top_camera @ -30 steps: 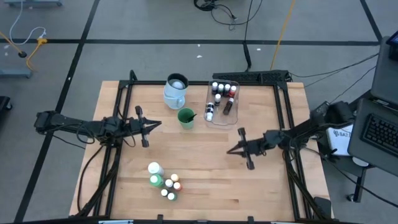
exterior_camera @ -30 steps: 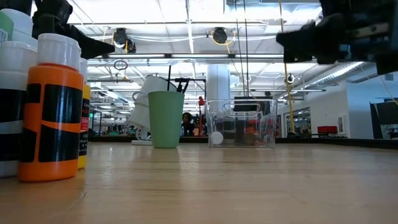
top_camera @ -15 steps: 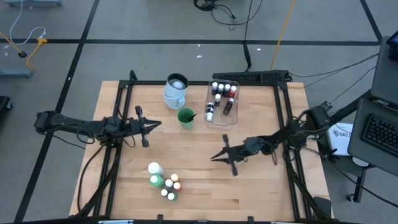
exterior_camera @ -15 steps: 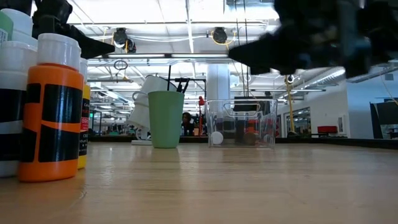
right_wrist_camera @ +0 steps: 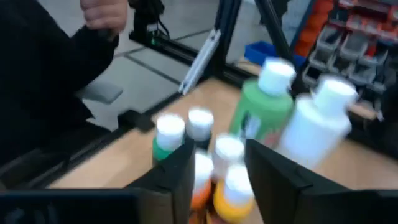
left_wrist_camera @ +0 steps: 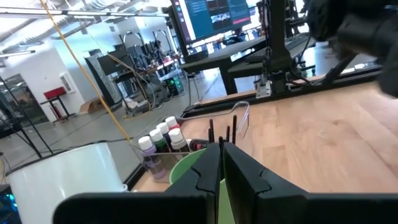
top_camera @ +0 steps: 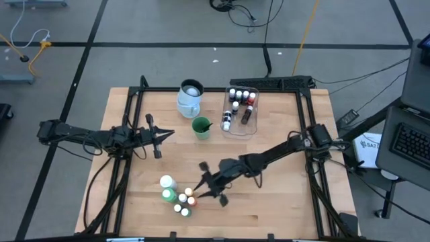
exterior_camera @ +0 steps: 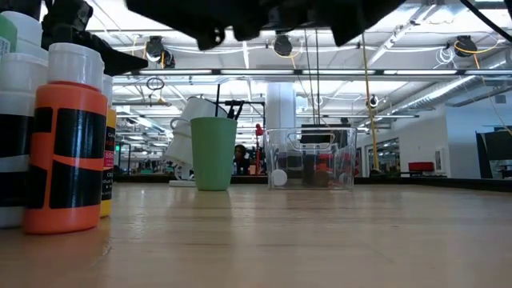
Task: Pick & Place Paint Supplies
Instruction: Put the yellow paint bottle into the transparent bin
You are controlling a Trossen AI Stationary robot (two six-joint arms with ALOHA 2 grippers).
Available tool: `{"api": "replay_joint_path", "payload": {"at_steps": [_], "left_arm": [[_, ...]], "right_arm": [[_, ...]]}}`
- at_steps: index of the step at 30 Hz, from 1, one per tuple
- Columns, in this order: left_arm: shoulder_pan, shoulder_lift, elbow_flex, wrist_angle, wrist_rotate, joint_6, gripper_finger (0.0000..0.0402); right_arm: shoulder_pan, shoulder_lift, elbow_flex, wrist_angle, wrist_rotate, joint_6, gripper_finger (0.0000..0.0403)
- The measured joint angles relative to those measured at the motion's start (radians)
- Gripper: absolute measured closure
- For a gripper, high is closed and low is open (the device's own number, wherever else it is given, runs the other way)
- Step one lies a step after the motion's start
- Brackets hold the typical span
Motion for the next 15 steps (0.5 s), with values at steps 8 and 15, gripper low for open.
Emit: {"api": "replay_joint_path", "payload": {"at_steps": [8, 15], "left_arm": [[0.000, 0.000, 0.000, -0.025, -0.024, -0.007, 0.0376], [0.000, 0.000, 0.000, -0.022, -0.024, -0.007, 0.0376]], "right_arm": [[0.008, 0.094, 0.080, 0.030, -0.038, 0.012, 0.0184], [0.016, 0.117, 0.096, 0.018, -0.056, 0.009, 0.0150]]}}
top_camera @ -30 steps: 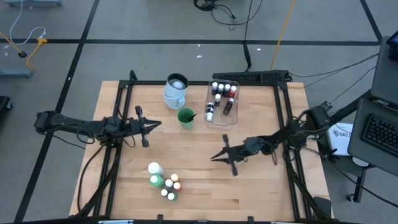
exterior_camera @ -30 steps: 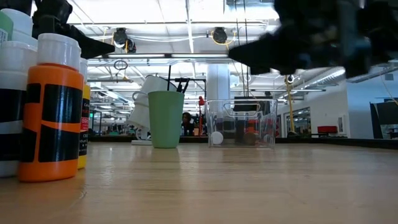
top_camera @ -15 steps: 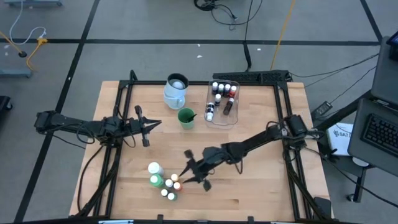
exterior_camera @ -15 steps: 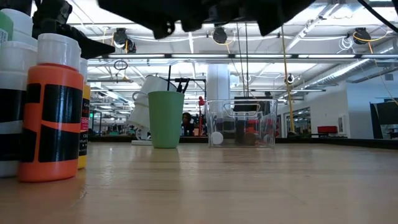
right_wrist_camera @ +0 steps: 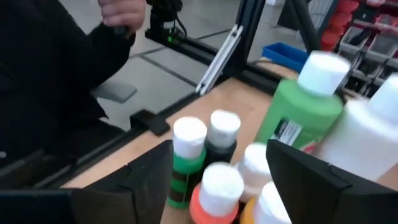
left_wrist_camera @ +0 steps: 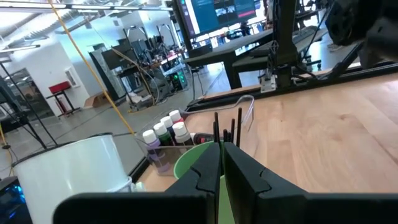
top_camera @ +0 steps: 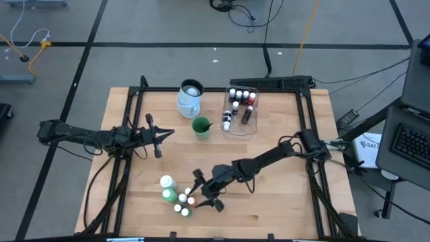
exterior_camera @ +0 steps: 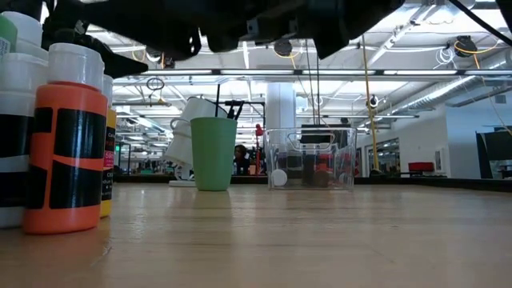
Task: Pick & Place Paint Supplies
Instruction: Put the yellow paint bottle into the transparent bin
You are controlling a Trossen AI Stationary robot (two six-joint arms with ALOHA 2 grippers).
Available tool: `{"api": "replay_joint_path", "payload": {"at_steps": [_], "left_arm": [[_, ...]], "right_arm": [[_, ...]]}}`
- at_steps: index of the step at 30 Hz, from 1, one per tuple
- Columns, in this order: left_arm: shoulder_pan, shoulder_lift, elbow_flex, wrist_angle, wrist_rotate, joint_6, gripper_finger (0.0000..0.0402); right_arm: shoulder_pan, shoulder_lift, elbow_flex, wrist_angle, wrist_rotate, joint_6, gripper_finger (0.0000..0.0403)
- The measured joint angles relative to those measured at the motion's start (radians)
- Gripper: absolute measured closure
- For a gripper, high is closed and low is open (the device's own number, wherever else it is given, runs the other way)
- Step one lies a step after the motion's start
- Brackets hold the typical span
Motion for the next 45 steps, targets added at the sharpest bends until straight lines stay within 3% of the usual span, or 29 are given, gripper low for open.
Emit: {"api": "replay_joint_path", "payload": {"at_steps": [21, 37, 45], "left_arm": [[0.003, 0.000, 0.000, -0.003, 0.000, 0.000, 0.0376], [0.003, 0.000, 0.000, -0.002, 0.000, 0.001, 0.0376], [0.003, 0.000, 0.000, -0.011, 0.000, 0.001, 0.0376]], "right_arm": [[-0.015, 0.095, 0.000, 0.075, -0.003, -0.055, 0.0161], [-0.016, 0.088, 0.000, 0.065, -0.001, -0.048, 0.0161], [0.008, -0.002, -0.004, 0.007, 0.000, -0.112, 0.0161]]}}
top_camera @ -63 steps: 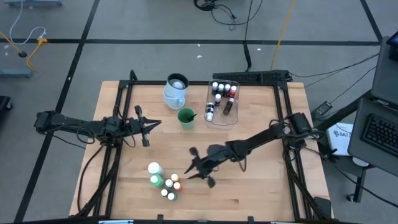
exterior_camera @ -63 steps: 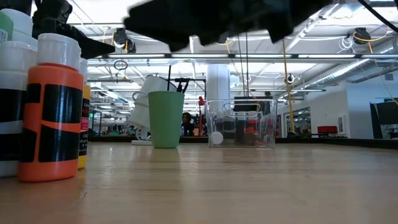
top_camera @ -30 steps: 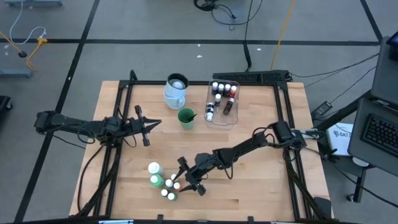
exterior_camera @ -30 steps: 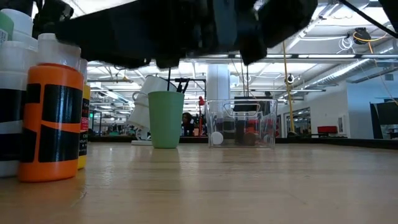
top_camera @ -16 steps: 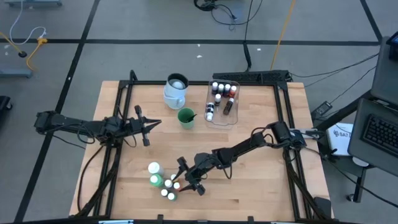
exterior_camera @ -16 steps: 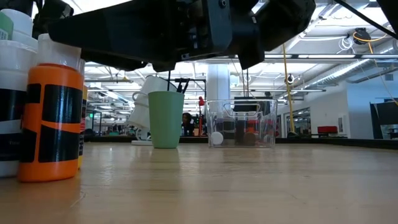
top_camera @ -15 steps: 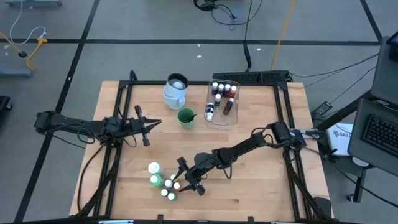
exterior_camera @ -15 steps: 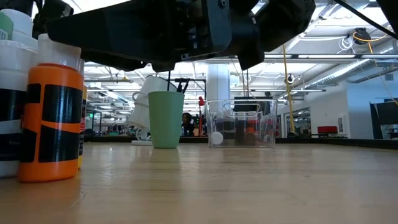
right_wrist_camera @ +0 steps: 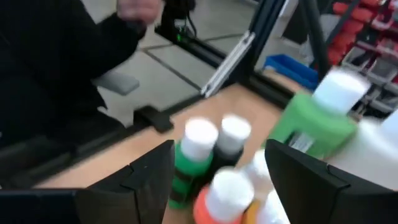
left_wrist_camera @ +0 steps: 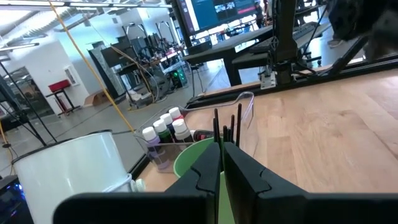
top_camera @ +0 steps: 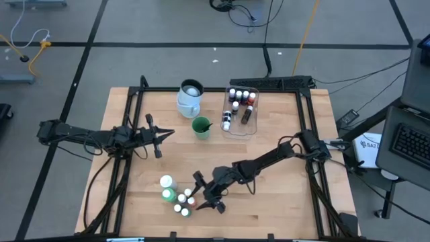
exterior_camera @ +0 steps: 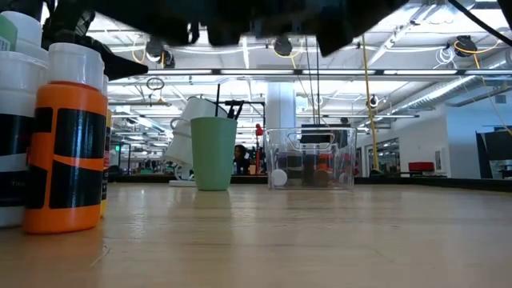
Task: Pick & Place Paint Supplies
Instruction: Put the yellow paint bottle into the transparent bin
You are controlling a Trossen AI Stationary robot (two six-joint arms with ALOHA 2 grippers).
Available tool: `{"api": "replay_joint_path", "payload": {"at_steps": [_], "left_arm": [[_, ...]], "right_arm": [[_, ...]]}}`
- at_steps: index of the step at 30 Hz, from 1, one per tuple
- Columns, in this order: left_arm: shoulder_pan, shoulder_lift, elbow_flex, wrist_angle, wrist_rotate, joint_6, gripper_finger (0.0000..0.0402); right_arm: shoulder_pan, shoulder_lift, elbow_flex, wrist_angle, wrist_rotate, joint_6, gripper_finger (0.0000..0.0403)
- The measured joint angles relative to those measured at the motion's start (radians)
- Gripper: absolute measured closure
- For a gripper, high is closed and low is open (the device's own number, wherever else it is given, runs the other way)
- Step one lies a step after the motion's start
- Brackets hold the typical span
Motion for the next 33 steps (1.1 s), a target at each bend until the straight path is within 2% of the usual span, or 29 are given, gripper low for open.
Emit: {"api": "replay_joint_path", "payload": {"at_steps": [5, 8, 11, 26, 33], "left_arm": [[0.000, 0.000, 0.000, 0.000, 0.000, -0.001, 0.0376], [0.000, 0.000, 0.000, 0.000, 0.000, 0.000, 0.0376], [0.000, 0.000, 0.000, 0.000, 0.000, 0.001, 0.0376], [0.000, 0.000, 0.000, 0.001, 0.000, 0.008, 0.0376], [0.000, 0.000, 0.000, 0.006, 0.000, 0.007, 0.0376]], "right_arm": [[-0.034, -0.024, 0.001, -0.019, -0.006, -0.012, 0.0161], [-0.077, -0.022, 0.001, -0.022, -0.107, 0.045, 0.0161], [-0.117, 0.000, 0.003, -0.015, -0.153, 0.088, 0.0161], [-0.133, 0.041, 0.002, 0.023, -0.170, 0.065, 0.0154], [-0.134, 0.111, 0.003, 0.115, -0.155, 0.076, 0.0154]]}}
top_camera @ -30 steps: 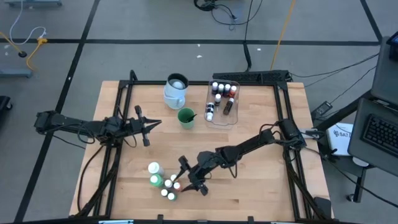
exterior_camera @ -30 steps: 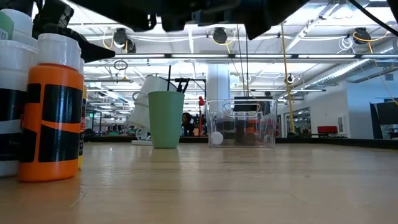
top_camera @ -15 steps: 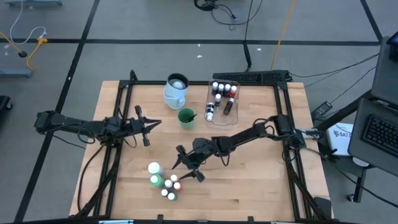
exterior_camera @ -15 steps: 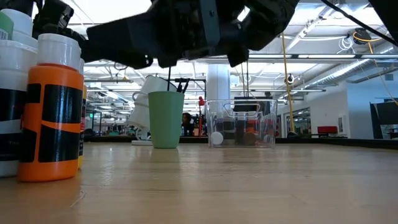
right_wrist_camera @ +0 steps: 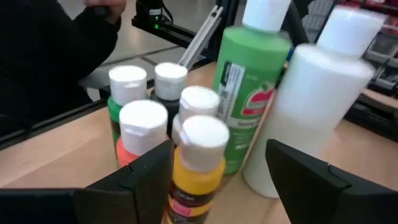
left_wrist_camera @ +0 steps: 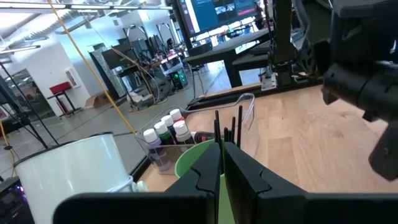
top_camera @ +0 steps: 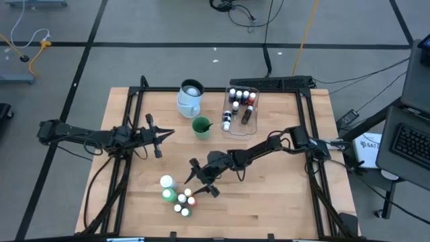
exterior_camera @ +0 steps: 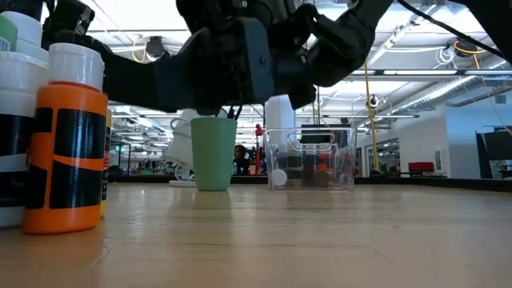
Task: Pick & Place Paint Supplies
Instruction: Put the yellow paint bottle into the transparent bin
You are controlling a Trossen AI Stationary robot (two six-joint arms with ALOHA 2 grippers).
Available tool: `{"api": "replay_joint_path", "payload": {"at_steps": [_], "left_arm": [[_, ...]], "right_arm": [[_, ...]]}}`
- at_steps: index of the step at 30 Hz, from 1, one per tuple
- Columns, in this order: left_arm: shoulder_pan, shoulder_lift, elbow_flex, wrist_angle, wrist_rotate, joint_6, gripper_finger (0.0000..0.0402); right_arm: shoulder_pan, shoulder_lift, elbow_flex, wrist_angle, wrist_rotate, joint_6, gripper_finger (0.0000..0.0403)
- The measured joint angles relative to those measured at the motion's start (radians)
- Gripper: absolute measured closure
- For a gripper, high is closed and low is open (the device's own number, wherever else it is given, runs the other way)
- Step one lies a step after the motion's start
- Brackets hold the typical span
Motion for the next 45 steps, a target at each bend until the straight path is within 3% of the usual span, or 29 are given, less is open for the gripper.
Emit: {"api": "replay_joint_path", "payload": {"at_steps": [18, 25, 40, 45], "left_arm": [[0.000, 0.000, 0.000, 0.001, 0.000, 0.001, 0.0376], [0.000, 0.000, 0.000, 0.003, 0.000, 0.002, 0.0376], [0.000, 0.000, 0.000, 0.003, 0.000, 0.012, 0.0376], [0.000, 0.000, 0.000, 0.003, 0.000, 0.012, 0.0376]], "right_arm": [[0.001, 0.015, 0.000, 0.040, -0.056, 0.071, 0.0165], [0.002, 0.067, 0.000, 0.162, -0.024, 0.091, 0.0176], [0.009, 0.067, 0.000, 0.171, -0.024, 0.071, 0.0180], [0.009, 0.067, 0.000, 0.171, -0.024, 0.071, 0.0203]]}}
